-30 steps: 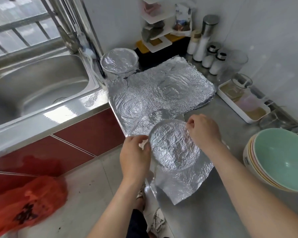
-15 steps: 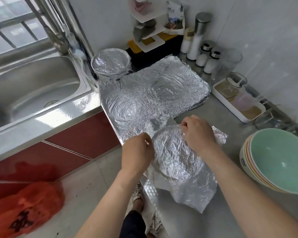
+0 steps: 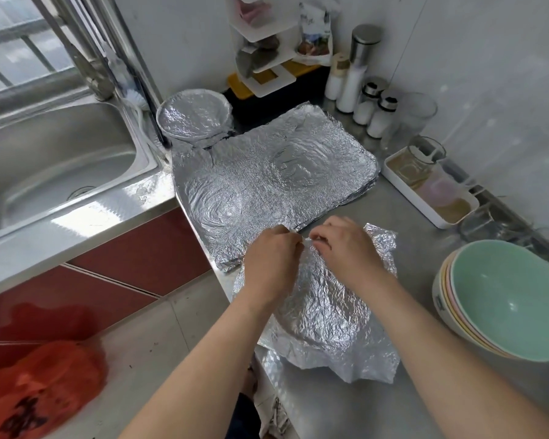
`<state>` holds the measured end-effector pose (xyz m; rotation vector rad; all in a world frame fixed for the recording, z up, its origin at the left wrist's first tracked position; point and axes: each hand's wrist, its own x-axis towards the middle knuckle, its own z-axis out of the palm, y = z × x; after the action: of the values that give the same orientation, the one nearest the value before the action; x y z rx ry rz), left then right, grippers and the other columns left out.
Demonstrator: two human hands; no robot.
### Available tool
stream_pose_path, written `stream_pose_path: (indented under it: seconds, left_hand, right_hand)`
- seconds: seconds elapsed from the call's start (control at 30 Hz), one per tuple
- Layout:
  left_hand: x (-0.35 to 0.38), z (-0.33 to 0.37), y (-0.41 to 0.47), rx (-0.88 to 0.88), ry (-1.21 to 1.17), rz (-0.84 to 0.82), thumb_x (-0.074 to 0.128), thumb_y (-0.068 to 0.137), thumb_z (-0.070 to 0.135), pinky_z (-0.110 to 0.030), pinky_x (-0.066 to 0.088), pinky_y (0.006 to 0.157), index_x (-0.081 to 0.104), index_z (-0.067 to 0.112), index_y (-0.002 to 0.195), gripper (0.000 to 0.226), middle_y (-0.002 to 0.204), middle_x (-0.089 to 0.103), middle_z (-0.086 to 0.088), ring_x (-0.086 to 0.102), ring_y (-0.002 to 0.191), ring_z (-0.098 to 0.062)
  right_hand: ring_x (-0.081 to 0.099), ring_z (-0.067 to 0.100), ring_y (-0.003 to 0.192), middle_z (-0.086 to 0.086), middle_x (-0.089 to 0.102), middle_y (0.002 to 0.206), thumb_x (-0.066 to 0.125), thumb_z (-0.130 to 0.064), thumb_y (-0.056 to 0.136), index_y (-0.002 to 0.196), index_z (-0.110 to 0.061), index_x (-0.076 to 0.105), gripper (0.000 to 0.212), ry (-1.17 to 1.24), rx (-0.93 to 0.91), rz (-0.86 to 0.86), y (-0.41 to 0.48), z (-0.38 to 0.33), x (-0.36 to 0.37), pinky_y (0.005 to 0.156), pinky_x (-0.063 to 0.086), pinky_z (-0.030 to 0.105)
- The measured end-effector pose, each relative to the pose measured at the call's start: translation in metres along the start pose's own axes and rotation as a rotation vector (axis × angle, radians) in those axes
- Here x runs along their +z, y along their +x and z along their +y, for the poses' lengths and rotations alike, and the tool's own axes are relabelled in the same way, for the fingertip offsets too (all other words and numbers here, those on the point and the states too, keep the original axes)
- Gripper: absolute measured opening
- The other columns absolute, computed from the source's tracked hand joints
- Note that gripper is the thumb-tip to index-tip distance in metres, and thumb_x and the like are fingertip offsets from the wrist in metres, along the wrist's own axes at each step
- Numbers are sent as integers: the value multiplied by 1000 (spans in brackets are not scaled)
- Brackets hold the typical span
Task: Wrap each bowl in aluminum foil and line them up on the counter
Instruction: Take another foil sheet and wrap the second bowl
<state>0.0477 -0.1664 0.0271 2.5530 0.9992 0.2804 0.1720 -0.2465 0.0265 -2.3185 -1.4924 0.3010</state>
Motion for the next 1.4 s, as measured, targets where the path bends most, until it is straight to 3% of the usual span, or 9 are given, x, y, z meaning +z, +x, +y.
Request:
stream_pose_path:
  seconds: [0.17, 0.37, 0.47, 0.57, 0.7, 0.97, 1.1, 1.2, 1.4]
  left_hand:
    - [3, -6, -4, -11, 47, -32, 54, 96, 20, -35, 44, 58, 71, 13, 92, 19, 83, 61, -2, 57, 71, -24]
    - [-7, -10, -26, -98, 37, -78, 51, 95, 27, -34, 44, 66, 64, 19, 110, 21, 97, 62, -1, 61, 89, -24]
    - [-7, -9, -25, -90, -26, -28, 56, 94, 34, -37, 52, 73, 64, 25, 120, 28, 106, 62, 2, 61, 99, -21]
    - [-5, -7, -21, -70, -66, -8, 58, 95, 34, -34, 51, 68, 72, 22, 111, 24, 102, 65, 2, 62, 92, -23]
    - [-1, -7, -21, -63, -92, -9, 59, 96, 30, -32, 49, 66, 75, 18, 102, 22, 95, 67, -1, 63, 82, -24]
    - [5, -12, -24, -42, -90, -35, 55, 97, 23, -39, 50, 71, 71, 10, 94, 21, 89, 66, -7, 61, 78, -27]
    - [1, -15, -35, -78, -45, -22, 53, 96, 24, -34, 43, 70, 66, 16, 110, 21, 97, 66, -4, 61, 87, -25]
    - [-3, -13, -36, -33, -51, 22, 61, 91, 20, -35, 46, 71, 65, 19, 121, 30, 101, 64, -3, 60, 93, -26]
    - [10, 0, -14, 118, -64, 88, 71, 86, 16, -33, 46, 56, 76, 14, 91, 8, 82, 65, -2, 60, 75, -25]
  right_hand:
    - [47, 17, 92, -3, 59, 96, 61, -21, 92, 96, -17, 67, 8, -21, -70, -32, 3, -7, 6, 74, 44, 34]
    - [47, 17, 104, -6, 56, 104, 60, -22, 92, 101, -21, 64, 9, -55, -215, -91, -1, -16, 18, 88, 37, 38]
    - [52, 21, 97, -2, 60, 101, 68, -21, 86, 99, -18, 67, 13, 26, -113, 63, -6, -10, 10, 82, 42, 40]
    - [57, 23, 82, 0, 63, 88, 66, -14, 87, 90, -14, 69, 5, 125, 122, 222, -17, 9, -4, 73, 49, 40]
    - [59, 22, 79, 1, 64, 88, 65, -19, 89, 90, -15, 72, 8, 145, 236, 118, -30, 17, -6, 74, 52, 41]
    - [56, 20, 79, 1, 62, 88, 61, -20, 92, 90, -13, 68, 10, 5, 179, 52, -26, 10, -2, 71, 47, 34]
    - [51, 17, 85, -4, 59, 92, 59, -19, 93, 96, -18, 65, 7, -49, 93, 20, -22, 4, 1, 72, 32, 29]
    - [53, 20, 87, -3, 59, 95, 67, -11, 85, 105, -20, 67, 22, 1, 14, 88, -23, 2, 6, 74, 42, 35]
    - [58, 24, 82, -3, 62, 90, 68, -11, 85, 94, -15, 72, 10, -9, -80, 133, -24, 1, 14, 70, 48, 41]
